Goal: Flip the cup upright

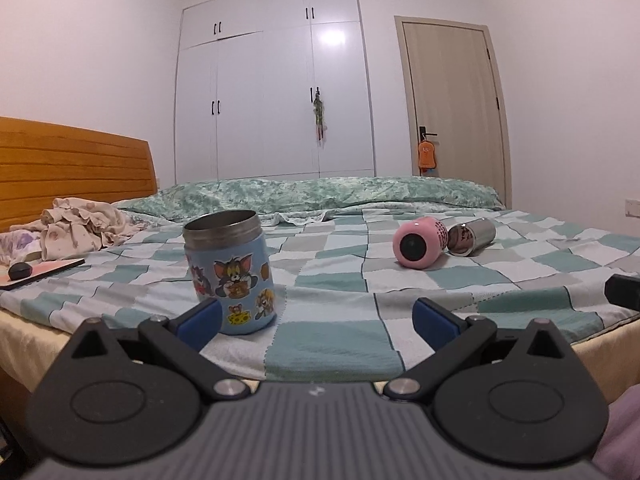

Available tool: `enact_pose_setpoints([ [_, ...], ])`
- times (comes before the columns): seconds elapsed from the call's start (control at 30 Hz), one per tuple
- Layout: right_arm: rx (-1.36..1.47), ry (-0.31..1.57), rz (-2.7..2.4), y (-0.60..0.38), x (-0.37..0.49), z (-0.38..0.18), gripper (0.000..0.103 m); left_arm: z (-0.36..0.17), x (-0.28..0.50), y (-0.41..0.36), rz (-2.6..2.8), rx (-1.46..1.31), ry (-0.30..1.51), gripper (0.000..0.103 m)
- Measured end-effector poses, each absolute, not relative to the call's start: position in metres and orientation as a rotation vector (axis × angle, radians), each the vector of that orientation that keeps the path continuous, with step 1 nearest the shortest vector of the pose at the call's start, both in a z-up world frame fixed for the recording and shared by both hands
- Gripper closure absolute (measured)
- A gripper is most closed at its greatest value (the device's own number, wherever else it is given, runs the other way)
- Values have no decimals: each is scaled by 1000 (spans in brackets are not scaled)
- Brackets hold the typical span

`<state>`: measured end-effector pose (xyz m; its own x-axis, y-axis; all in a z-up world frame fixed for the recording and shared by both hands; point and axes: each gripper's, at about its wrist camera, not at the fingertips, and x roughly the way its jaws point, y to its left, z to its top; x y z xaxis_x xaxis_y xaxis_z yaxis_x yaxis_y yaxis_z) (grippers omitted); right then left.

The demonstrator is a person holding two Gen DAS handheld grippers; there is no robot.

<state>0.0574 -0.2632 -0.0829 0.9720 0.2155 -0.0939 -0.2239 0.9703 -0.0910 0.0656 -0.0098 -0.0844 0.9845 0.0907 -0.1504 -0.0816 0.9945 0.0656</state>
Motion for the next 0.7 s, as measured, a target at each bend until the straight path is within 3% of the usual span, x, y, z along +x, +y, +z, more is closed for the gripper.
enact_pose_setpoints([
  [0.7, -114, 64, 226, -258, 53, -84, 0, -85, 59, -1, 91, 39, 128, 0],
])
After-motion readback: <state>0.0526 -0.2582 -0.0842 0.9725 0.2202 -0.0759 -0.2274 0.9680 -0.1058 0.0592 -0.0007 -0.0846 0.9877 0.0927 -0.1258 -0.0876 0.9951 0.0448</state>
